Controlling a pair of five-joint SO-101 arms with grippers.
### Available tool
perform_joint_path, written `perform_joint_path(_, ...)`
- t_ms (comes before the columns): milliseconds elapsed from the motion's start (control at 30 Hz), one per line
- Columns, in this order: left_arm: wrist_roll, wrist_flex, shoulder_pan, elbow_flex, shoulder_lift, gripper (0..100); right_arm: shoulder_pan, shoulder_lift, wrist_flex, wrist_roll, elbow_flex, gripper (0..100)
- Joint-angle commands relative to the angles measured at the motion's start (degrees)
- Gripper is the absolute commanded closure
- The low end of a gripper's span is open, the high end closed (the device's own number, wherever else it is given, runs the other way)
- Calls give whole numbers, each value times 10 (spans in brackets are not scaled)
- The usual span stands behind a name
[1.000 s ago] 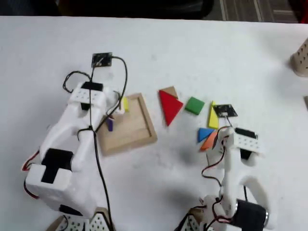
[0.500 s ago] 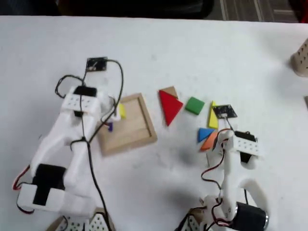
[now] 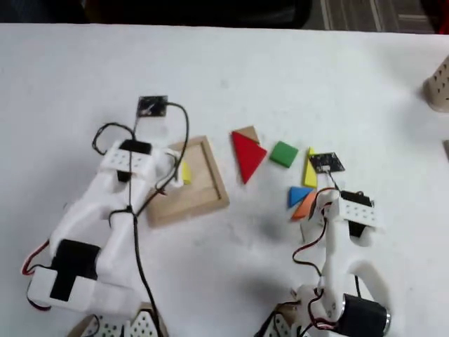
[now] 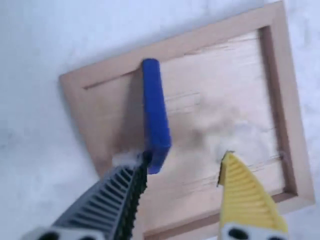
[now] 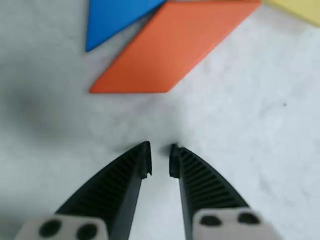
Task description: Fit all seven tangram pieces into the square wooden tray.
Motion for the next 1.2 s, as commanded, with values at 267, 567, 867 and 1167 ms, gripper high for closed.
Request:
perform_joint_path(267,-8,-29,64,-16,-40,905,-8,-18,-19,8,7,925)
perform_joint_path(567,-7,11,-11,-7,-90,863,-8,-15,-26,8,8,925)
perform_joint_path(867,-8,-39,-8,7,-40,979,-8,-14,-26,8,8,925)
perform_joint_path(1167,-4,52,31,-129,127,978,-8,-14,-26,8,8,925)
